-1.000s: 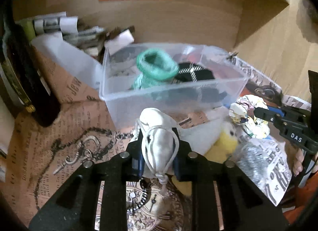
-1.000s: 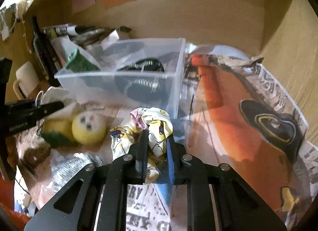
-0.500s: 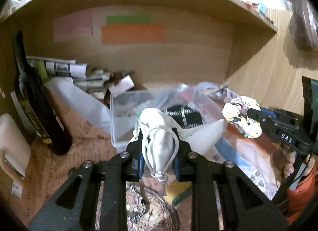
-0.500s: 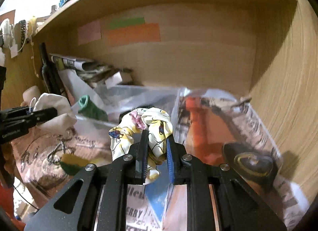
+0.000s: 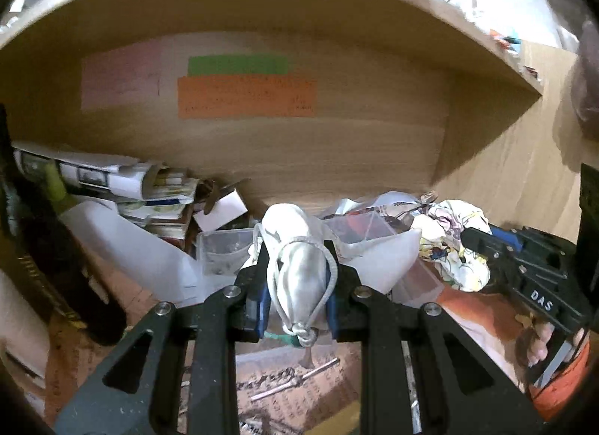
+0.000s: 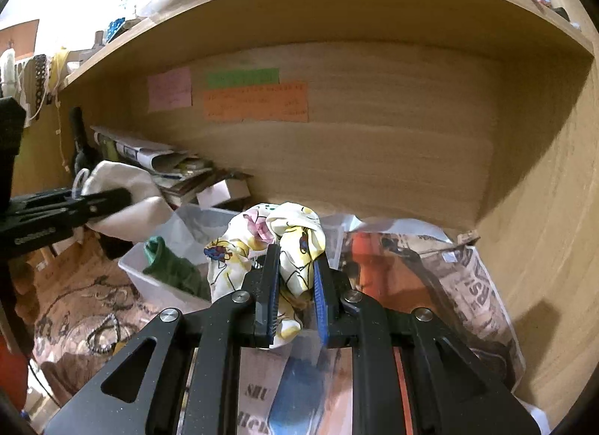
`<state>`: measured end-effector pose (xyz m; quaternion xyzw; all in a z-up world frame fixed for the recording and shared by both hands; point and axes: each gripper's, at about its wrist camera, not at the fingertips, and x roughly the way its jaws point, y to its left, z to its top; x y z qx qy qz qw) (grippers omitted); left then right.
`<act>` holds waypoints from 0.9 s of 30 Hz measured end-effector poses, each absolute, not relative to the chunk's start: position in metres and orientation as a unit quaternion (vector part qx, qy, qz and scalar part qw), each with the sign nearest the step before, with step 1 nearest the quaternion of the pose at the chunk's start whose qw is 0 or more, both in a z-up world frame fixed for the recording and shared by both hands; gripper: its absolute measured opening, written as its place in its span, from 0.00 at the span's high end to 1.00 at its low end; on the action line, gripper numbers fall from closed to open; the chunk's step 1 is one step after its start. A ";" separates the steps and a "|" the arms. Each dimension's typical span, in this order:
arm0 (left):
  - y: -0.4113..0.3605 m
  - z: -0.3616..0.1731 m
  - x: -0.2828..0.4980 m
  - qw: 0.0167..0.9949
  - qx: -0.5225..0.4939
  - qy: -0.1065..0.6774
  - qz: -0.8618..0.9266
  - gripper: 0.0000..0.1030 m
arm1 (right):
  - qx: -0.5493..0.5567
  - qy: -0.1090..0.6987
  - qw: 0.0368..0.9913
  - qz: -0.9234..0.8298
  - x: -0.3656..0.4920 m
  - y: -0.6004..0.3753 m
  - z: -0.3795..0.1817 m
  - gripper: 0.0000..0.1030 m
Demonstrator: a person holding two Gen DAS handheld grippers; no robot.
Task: Organize soft objects
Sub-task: 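Lower the white cloth and floral scrunchie into the clear box and release both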
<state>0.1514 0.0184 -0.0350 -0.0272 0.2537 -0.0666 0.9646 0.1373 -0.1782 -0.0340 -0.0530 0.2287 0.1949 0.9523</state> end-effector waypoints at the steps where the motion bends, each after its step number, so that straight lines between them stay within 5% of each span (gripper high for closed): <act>1: 0.017 -0.038 0.159 0.963 -0.028 0.260 -0.067 0.78 | -0.053 0.229 0.952 0.196 0.139 -0.177 -0.034 0.86; 22: -0.006 -0.104 0.237 0.928 -0.002 0.368 -0.060 0.78 | -0.066 0.330 0.920 0.200 0.208 -0.151 -0.089 0.85; 27: -0.002 -0.108 0.238 0.924 -0.009 0.377 -0.061 0.63 | -0.094 0.343 0.913 0.201 0.207 -0.143 -0.096 0.83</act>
